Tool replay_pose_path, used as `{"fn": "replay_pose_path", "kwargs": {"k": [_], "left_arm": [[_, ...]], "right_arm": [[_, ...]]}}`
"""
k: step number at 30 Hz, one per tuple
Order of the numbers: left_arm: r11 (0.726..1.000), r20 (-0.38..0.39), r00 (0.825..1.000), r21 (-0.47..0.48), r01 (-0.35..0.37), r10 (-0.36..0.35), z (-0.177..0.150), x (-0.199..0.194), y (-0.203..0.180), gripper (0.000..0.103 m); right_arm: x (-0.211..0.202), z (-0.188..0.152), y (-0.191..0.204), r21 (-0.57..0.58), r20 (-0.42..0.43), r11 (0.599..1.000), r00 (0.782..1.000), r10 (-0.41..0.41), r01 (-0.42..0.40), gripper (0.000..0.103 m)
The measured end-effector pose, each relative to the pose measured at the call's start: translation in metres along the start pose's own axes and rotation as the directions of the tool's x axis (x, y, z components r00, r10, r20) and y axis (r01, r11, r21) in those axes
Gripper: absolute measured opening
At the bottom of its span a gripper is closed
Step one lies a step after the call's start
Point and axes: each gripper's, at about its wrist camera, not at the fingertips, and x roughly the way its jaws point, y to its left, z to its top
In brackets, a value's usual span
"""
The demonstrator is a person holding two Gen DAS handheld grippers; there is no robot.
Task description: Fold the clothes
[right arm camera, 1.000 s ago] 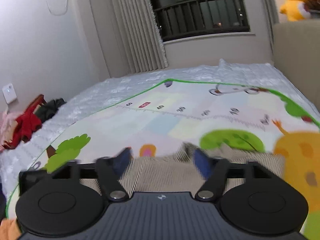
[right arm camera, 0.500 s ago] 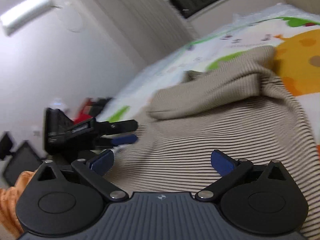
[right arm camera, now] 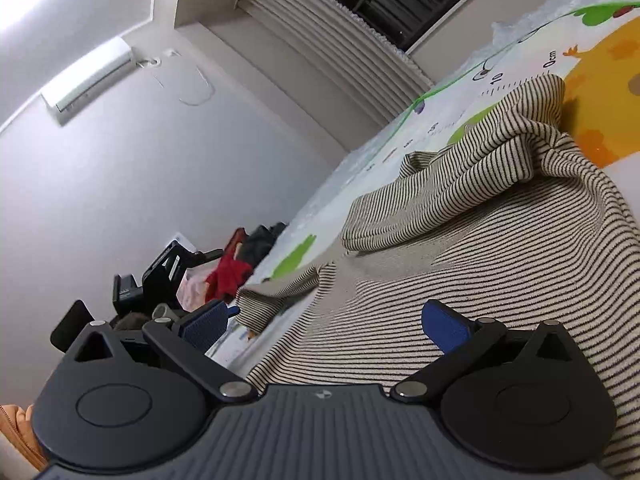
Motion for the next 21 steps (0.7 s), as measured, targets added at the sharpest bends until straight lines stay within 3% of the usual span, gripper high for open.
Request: {"fn": "replay_pose_path", "kwargs": {"k": [5,8,9,11,13,15,17,18,20,21], "left_arm": [[0.991,-0.035,0.993,-0.07,-0.115,0.112,0.029,0.018,0.018,0.103],[0.966,-0.11,0.967,-0.097,-0.24,0.229,0.032,0.041,0.027,0.099],[0.957,-0.126,0.958,-0.106,-0.27,0.256,0.032,0.048,0.03,0.091],[0.951,-0.119,0.948,-0.065,-0.304,0.295,0.035,0.057,0.029,0.086],[0.956,-0.084,0.952,0.004,-0.294,0.293,0.042,0.057,0.017,0.071],[0.957,-0.045,0.958,0.078,-0.278,0.282,0.051,0.056,0.002,0.064],[0.97,0.064,0.985,0.177,-0.169,0.16,0.063,0.038,-0.028,0.063],[0.971,0.127,0.99,0.224,-0.089,0.061,0.068,0.022,-0.043,0.063],[0.95,0.234,0.963,0.306,0.057,-0.134,0.075,-0.013,-0.068,0.074],[0.943,0.264,0.95,0.324,0.078,-0.17,0.077,-0.026,-0.075,0.093]], "right_arm": [[-0.003,0.001,-0.003,0.014,0.008,1.0,1.0,0.013,-0.013,0.103],[-0.005,0.001,-0.005,0.024,0.011,1.0,1.0,0.019,-0.019,0.103],[-0.005,0.001,-0.006,0.028,0.013,0.999,1.0,0.021,-0.021,0.103],[-0.006,0.001,-0.007,0.036,0.018,0.999,0.999,0.027,-0.028,0.103],[-0.006,0.002,-0.011,0.052,0.024,0.998,0.999,0.039,-0.04,0.103],[-0.007,0.002,-0.014,0.073,0.033,0.996,0.998,0.053,-0.055,0.103],[-0.008,0.003,-0.017,0.09,0.04,0.994,0.997,0.063,-0.066,0.103],[-0.008,0.003,-0.018,0.096,0.043,0.993,0.997,0.066,-0.07,0.103],[-0.007,0.004,-0.019,0.1,0.044,0.992,0.997,0.067,-0.071,0.103],[-0.007,0.004,-0.019,0.101,0.043,0.992,0.997,0.067,-0.071,0.103]]}}
